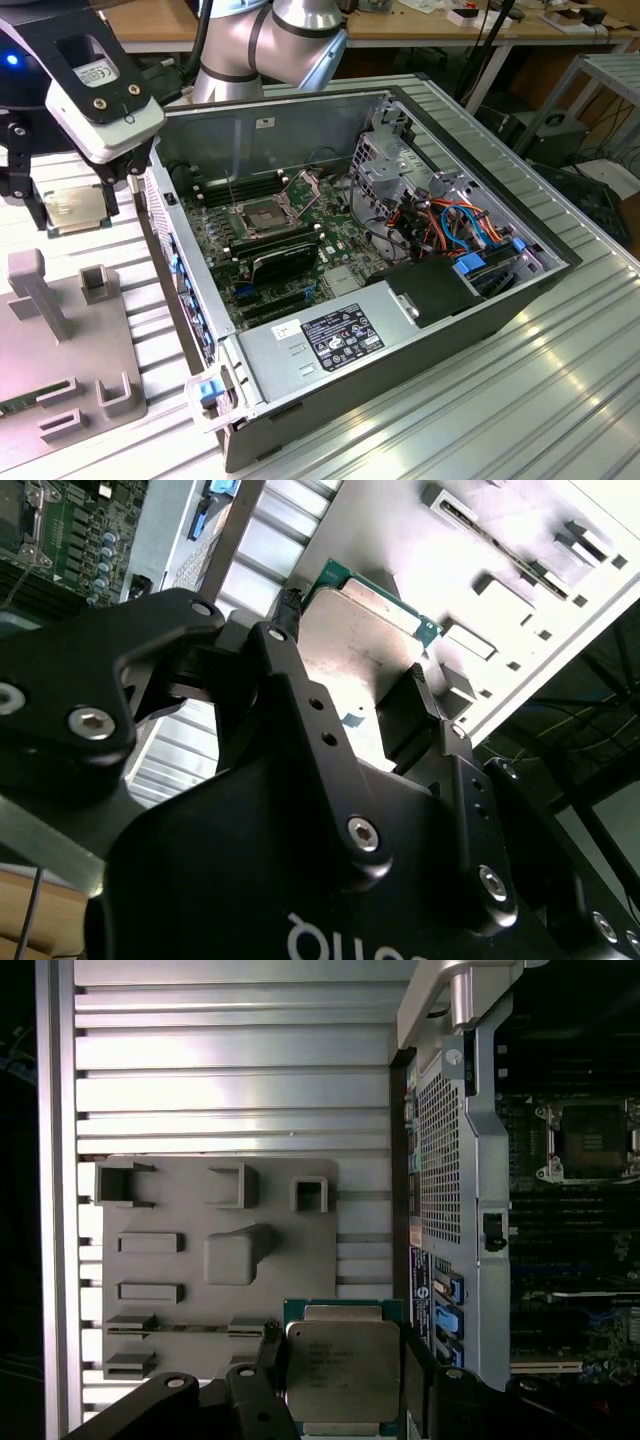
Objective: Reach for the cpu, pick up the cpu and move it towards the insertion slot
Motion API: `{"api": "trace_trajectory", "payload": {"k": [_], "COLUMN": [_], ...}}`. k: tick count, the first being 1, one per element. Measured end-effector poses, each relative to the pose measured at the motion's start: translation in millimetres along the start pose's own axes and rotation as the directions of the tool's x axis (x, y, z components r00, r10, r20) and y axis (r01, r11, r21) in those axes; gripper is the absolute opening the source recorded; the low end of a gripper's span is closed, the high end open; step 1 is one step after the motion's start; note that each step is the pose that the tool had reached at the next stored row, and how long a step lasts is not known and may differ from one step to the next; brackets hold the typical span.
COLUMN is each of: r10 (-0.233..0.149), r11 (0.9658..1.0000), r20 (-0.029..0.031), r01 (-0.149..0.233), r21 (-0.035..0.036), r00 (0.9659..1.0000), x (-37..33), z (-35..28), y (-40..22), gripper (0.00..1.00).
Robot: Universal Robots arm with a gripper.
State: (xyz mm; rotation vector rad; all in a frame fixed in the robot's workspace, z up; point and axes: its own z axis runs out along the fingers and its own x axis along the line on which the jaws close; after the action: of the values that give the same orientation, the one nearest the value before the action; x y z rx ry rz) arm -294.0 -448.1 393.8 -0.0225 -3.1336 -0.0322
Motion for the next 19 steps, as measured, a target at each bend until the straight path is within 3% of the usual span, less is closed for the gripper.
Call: {"api": "trace_trajectory", "payload": {"k": [19], "r10": [0.0], "r11": [1.0], "r20": [0.0], "r01": [0.0], "r21": [-0.0002], "r00": [1.0], "x": [-11.8], "z": [0.0], "y": [0.2], "gripper": [0.55]}}
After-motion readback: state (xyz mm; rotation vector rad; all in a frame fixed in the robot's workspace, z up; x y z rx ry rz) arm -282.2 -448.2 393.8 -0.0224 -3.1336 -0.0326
